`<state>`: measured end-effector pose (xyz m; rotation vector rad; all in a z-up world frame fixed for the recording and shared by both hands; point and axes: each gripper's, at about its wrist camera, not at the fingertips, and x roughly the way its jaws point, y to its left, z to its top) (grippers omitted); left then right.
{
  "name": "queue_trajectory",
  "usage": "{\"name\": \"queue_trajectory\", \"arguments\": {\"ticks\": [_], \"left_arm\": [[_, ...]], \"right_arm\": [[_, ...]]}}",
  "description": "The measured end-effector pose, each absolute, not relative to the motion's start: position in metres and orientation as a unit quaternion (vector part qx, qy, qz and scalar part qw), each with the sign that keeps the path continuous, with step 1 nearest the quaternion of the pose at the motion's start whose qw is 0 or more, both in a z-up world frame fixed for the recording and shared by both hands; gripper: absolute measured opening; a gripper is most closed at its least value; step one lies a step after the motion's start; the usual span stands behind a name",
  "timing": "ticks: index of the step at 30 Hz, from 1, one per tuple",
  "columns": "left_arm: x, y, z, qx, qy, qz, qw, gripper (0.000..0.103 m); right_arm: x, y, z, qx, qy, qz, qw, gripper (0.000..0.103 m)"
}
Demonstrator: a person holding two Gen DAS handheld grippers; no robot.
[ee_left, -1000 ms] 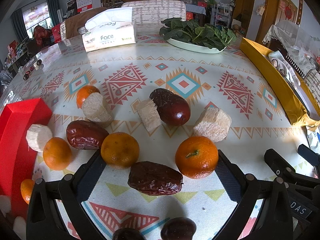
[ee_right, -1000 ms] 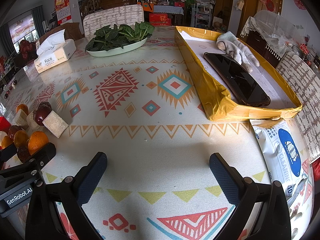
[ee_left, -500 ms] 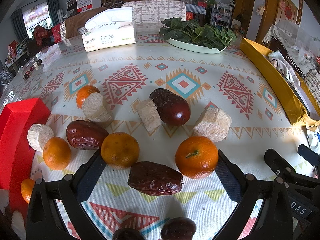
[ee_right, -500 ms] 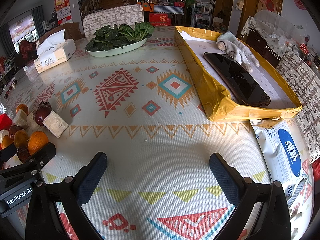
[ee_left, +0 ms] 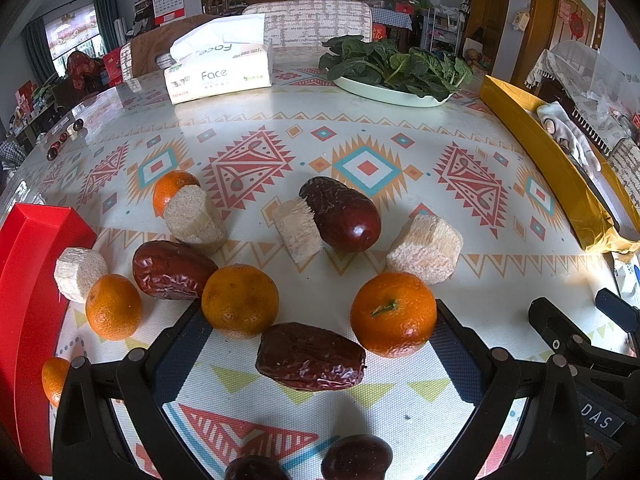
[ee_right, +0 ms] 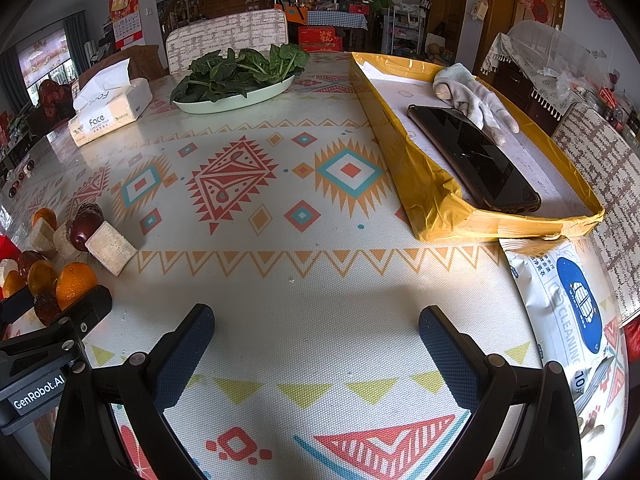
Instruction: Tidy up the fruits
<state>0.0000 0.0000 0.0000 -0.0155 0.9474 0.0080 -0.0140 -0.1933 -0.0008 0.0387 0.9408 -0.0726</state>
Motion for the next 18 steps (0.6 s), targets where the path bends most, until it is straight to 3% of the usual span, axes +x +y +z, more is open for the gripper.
{"name": "queue_trajectory", "arguments": {"ticks": [18], "left_arm": [[-0.0043,-0.0008,0.0008,0.006,0.480,-0.021,0.877,0.103]], "right_arm": [[-0.0156,-0.1949,-0.0001,0.023,0.474,-0.027,0.880,0.103]]}}
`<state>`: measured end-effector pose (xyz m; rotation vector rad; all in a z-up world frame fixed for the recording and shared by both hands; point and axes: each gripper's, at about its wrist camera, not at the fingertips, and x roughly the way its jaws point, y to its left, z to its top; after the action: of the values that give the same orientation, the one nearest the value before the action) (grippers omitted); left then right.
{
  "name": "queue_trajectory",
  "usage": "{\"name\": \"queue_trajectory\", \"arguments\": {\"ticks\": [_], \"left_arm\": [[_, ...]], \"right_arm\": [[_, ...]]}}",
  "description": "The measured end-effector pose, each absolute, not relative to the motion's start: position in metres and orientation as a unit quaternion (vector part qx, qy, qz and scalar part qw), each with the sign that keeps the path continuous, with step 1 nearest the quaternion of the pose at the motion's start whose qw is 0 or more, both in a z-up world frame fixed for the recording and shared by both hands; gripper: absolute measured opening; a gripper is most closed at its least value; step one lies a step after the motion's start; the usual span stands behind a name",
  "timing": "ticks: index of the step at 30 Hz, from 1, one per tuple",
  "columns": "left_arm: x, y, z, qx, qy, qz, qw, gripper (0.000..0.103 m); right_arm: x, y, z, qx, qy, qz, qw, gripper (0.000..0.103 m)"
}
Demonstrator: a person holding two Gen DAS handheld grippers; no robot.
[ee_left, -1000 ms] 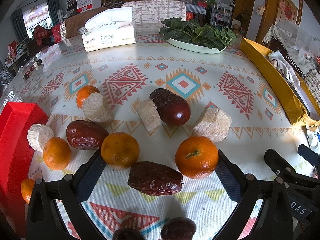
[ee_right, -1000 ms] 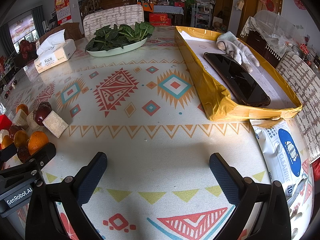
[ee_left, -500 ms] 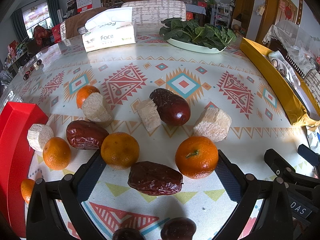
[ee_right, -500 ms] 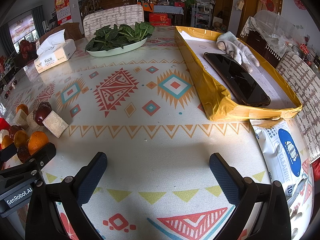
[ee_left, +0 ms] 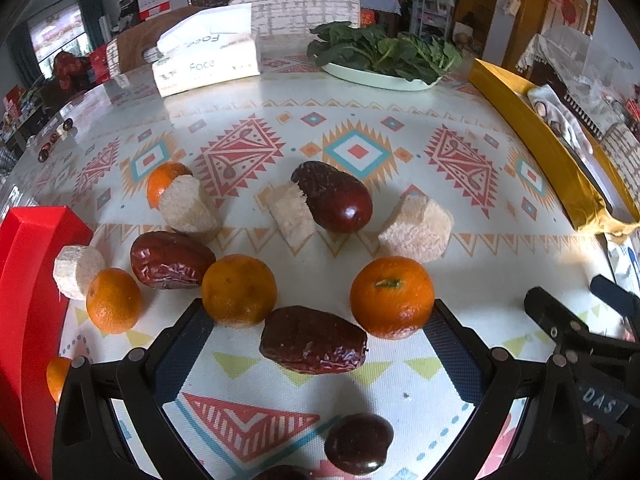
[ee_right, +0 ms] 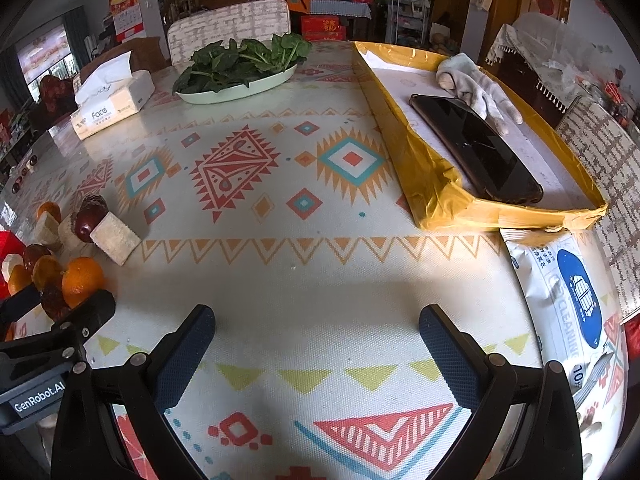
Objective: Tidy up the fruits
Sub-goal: 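Lower the left tool onto a red date and close it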
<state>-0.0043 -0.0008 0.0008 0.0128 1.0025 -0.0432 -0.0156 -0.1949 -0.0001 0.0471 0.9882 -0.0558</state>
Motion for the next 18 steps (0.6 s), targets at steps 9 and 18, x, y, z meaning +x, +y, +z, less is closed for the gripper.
{"name": "queue_trajectory", "arguments": {"ticks": [9,18], "left_arm": [[-0.047,0.004,0.046,-0.004,0.386,-0.079,0.919,0.087],[-0.103,0.067,0.105,0.024,0.269,0.010,0.963,0.097]], "right_arm": [[-0.014,-0.195,0.000,0.023,0.475,-0.031,0.879,0.103],[-0.050,-0.196,0.037,0.051,0.356,-0.020,0.933,0.101]]}}
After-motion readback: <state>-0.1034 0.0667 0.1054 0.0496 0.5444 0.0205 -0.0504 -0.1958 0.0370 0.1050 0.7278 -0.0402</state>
